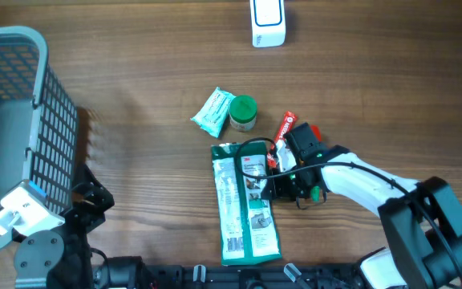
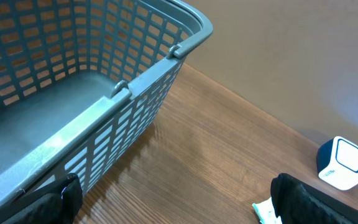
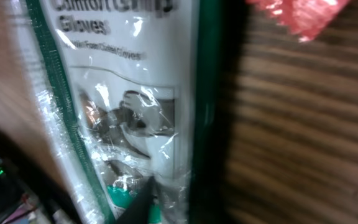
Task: Scan the item barcode
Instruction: 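Reach the right gripper to the 3M bag and grasp its edge, then lift the 3M bag upright with the right gripper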
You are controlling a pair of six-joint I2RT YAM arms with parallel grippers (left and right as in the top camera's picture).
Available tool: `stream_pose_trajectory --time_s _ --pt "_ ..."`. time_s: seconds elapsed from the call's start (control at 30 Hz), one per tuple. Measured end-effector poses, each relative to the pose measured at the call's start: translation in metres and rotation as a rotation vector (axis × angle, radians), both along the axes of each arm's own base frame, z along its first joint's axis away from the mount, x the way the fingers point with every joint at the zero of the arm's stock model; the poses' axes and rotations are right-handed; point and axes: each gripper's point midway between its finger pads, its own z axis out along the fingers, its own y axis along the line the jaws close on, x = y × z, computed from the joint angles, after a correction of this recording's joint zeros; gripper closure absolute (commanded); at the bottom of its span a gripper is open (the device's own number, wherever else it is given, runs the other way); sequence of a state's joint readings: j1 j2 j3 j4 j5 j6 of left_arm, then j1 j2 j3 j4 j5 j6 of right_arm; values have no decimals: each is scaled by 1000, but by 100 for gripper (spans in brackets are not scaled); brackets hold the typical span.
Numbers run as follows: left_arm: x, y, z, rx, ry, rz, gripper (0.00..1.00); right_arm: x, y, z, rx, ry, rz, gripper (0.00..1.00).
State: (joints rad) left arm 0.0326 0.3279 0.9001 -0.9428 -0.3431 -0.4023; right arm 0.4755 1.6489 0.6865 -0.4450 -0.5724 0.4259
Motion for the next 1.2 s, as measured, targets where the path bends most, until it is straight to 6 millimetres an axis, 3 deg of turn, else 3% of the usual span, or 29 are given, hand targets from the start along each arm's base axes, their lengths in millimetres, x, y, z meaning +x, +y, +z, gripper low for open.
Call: stream_pose_trajectory --time_s 0.3,0.43,0.53,0.63,0.87,0.97,1.07,1.2 --pt "0 0 0 0 0 0 0 -4 -5 8 -29 18 1 96" --pt "0 0 0 0 0 0 0 12 3 44 31 -102 3 96" --pt "0 0 0 0 0 0 0 26 12 82 102 -227 7 96" --pt "0 0 0 0 0 0 0 28 15 102 145 -279 11 96" --pt "0 0 0 0 -2 0 0 25 18 107 175 -276 20 96" --pt "4 -1 9 -1 -43 -7 0 25 19 107 177 -280 28 96" --pt "8 -12 10 -25 -51 -73 0 22 21 110 200 -278 47 96" --pt "14 -27 16 -55 -85 -152 0 24 34 134 299 -292 86 96"
